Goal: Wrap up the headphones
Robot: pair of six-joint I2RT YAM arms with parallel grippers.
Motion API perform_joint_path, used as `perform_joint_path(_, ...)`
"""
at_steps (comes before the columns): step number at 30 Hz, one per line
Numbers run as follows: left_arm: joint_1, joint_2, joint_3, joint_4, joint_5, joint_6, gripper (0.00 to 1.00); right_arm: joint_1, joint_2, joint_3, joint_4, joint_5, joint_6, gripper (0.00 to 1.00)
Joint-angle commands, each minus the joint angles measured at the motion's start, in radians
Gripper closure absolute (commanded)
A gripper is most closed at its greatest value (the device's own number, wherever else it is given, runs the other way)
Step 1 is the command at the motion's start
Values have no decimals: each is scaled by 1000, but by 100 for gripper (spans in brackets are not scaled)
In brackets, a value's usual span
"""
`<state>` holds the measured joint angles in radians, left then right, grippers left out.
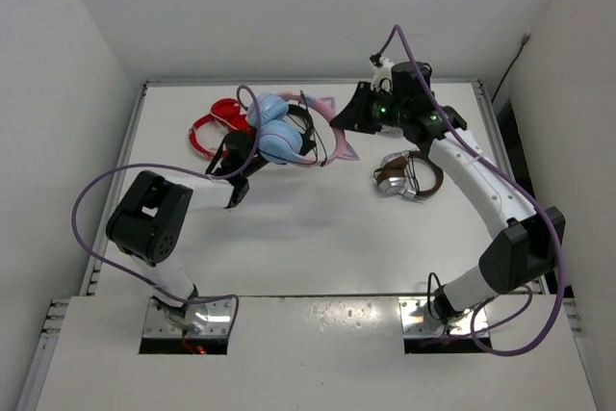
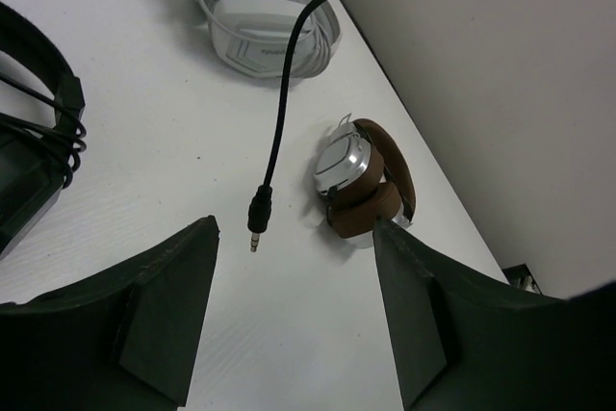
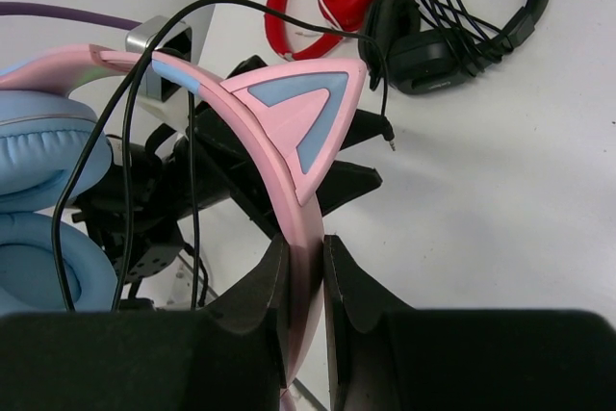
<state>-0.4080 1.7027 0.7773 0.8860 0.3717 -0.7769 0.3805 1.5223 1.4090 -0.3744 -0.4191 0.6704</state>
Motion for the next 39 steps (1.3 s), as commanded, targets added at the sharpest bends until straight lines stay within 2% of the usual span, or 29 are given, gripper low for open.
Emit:
perform_joint_path(1, -20, 21, 46, 51, -16, 19, 29, -3, -34, 50, 106, -84, 64, 100)
perform_joint_path(11, -20, 51, 85, 24, -45, 30, 49, -12, -44, 41, 115, -103, 83, 100)
perform_joint_path(21, -29, 60, 94, 24, -45, 30, 49, -12, -44, 41, 124, -121, 101, 100)
perform_joint_path(27, -29, 80, 112, 14, -54, 30, 56, -12, -44, 41, 124, -130, 110, 100)
perform_joint_path(30, -38, 80, 112, 5, -63, 30, 67, -12, -44, 41, 134, -130, 110, 100)
perform_joint_path(31, -38, 80, 112, 5, -63, 30, 76, -12, -44, 41, 134, -130, 110, 100)
perform_joint_path(33, -38, 80, 112, -4, -73, 30, 86, -12, -44, 41, 134, -130, 110, 100)
perform_joint_path(34, -38, 80, 112, -4, -82, 30, 94, -21, -44, 41, 134, -130, 110, 100)
perform_joint_path(36, -38, 80, 112, -15, -82, 30, 99, -22, -44, 31, 124, -121, 110, 100)
perform_joint_path(39, -38, 60, 102, -24, -91, -8, 100, -31, -44, 31, 114, -89, 110, 100)
